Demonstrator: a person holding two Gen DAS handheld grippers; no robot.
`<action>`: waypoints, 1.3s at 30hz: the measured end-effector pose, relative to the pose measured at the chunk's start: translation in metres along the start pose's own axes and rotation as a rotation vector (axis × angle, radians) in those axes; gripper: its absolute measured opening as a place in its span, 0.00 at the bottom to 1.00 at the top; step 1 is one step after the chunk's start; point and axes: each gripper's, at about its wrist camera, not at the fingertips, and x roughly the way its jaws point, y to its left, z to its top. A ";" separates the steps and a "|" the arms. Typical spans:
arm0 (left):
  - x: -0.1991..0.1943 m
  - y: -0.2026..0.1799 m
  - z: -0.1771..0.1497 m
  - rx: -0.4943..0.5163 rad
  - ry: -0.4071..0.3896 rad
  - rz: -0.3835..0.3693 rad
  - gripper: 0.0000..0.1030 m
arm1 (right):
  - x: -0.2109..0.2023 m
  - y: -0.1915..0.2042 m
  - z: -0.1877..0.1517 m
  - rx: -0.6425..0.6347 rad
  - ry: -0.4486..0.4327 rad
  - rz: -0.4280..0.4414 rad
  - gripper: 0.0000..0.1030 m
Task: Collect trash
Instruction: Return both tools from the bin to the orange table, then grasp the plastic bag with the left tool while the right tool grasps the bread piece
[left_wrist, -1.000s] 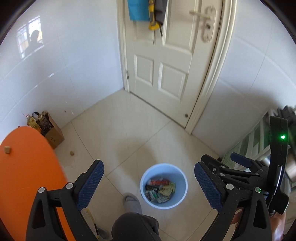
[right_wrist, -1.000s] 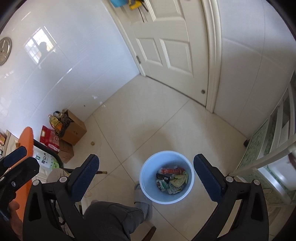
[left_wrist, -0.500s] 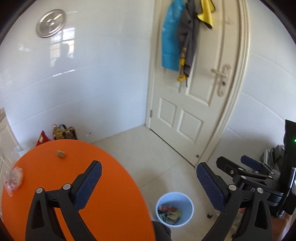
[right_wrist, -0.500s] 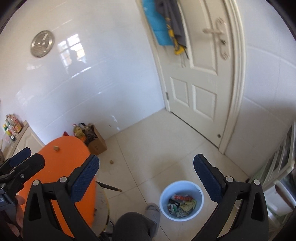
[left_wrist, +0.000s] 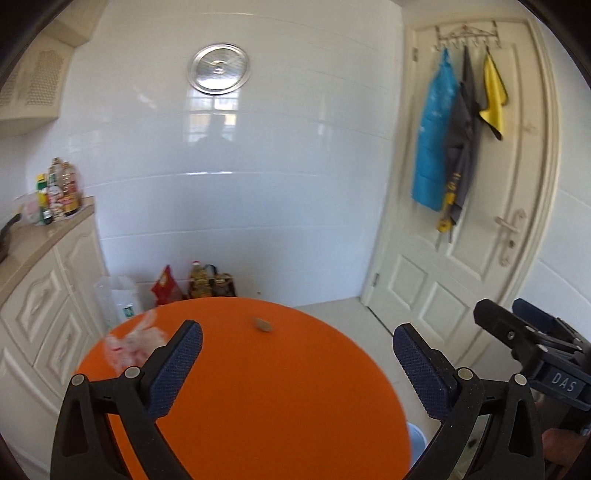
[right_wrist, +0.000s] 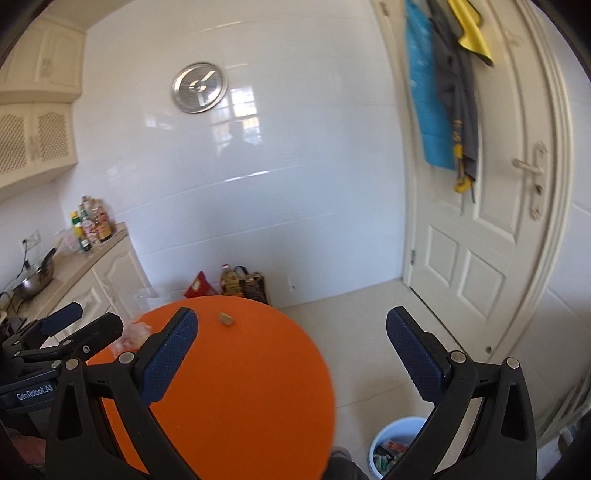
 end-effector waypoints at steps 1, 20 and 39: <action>-0.005 0.004 -0.004 -0.013 -0.006 0.016 0.99 | 0.001 0.011 0.002 -0.014 -0.003 0.017 1.00; -0.036 0.091 -0.056 -0.209 0.056 0.264 0.99 | 0.059 0.136 -0.019 -0.217 0.077 0.206 1.00; 0.266 0.144 0.011 -0.163 0.315 0.287 0.99 | 0.305 0.108 -0.057 -0.178 0.432 0.088 1.00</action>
